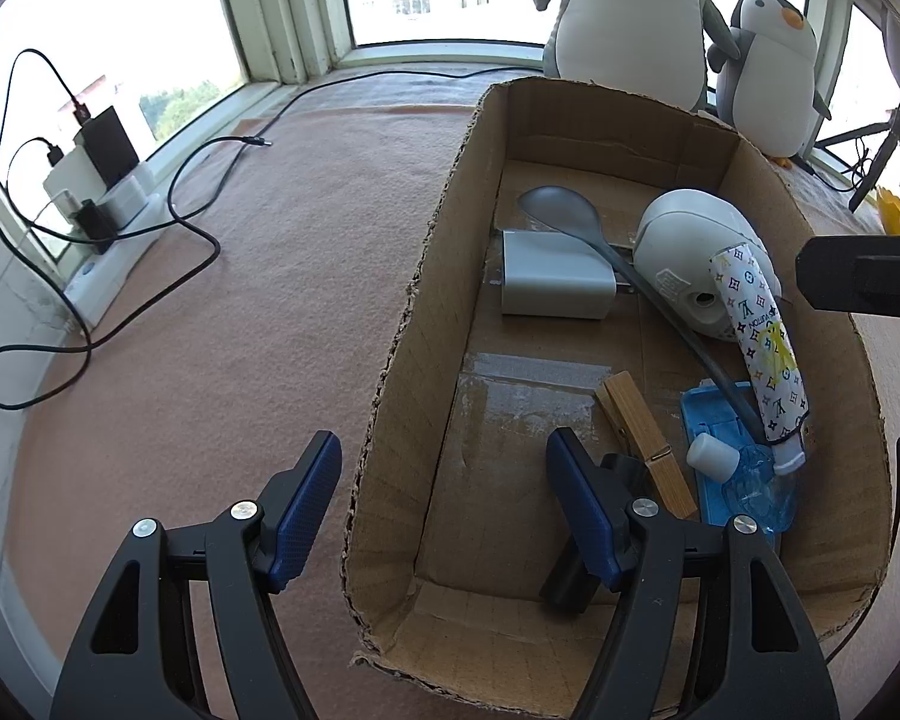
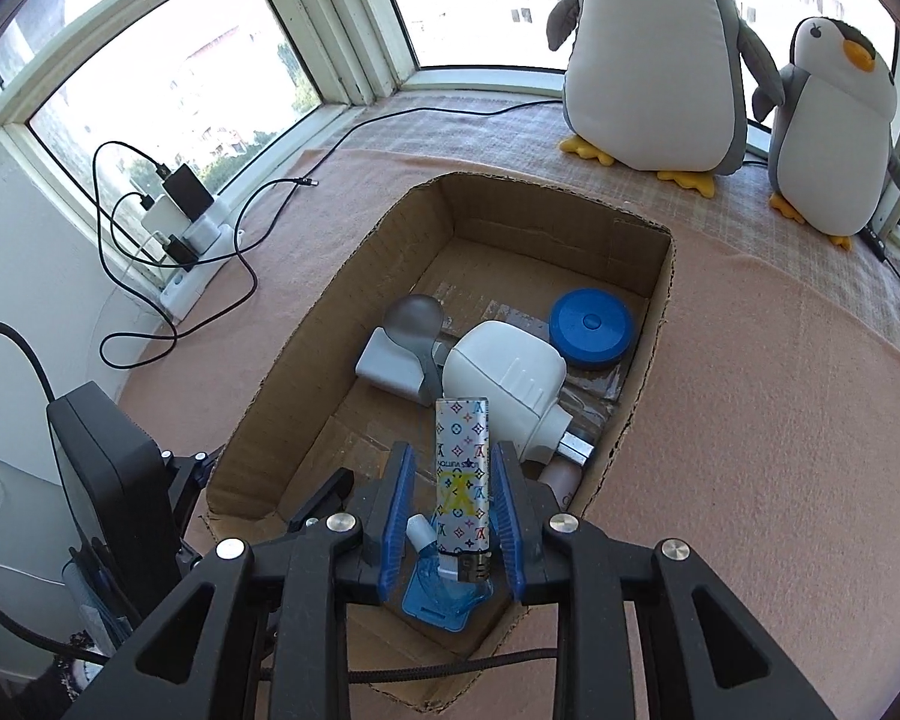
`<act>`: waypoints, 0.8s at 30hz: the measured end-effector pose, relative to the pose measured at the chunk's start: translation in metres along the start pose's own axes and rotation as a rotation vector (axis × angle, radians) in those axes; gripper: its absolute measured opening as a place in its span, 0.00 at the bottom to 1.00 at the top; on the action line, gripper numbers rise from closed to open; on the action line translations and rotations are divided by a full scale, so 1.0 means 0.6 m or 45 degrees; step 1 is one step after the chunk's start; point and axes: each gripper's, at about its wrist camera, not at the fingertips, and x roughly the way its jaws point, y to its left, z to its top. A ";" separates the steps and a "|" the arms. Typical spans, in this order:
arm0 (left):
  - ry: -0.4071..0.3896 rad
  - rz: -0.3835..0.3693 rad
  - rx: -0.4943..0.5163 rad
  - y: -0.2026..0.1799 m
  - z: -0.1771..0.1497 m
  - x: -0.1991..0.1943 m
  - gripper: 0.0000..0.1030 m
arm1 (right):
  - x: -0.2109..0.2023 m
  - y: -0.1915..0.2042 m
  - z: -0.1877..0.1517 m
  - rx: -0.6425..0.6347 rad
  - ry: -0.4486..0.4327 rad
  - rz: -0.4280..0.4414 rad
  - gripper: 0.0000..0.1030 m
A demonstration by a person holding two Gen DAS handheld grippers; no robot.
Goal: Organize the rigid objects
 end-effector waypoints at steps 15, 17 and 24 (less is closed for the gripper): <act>0.014 0.022 0.019 -0.002 0.001 -0.004 0.69 | -0.015 -0.014 -0.020 -0.004 0.001 -0.063 0.39; 0.021 0.040 0.024 -0.003 0.002 -0.005 0.69 | -0.022 -0.015 -0.023 -0.005 -0.008 -0.076 0.40; -0.018 0.055 0.032 -0.002 0.003 -0.044 0.71 | -0.062 -0.009 -0.038 -0.038 -0.068 -0.134 0.51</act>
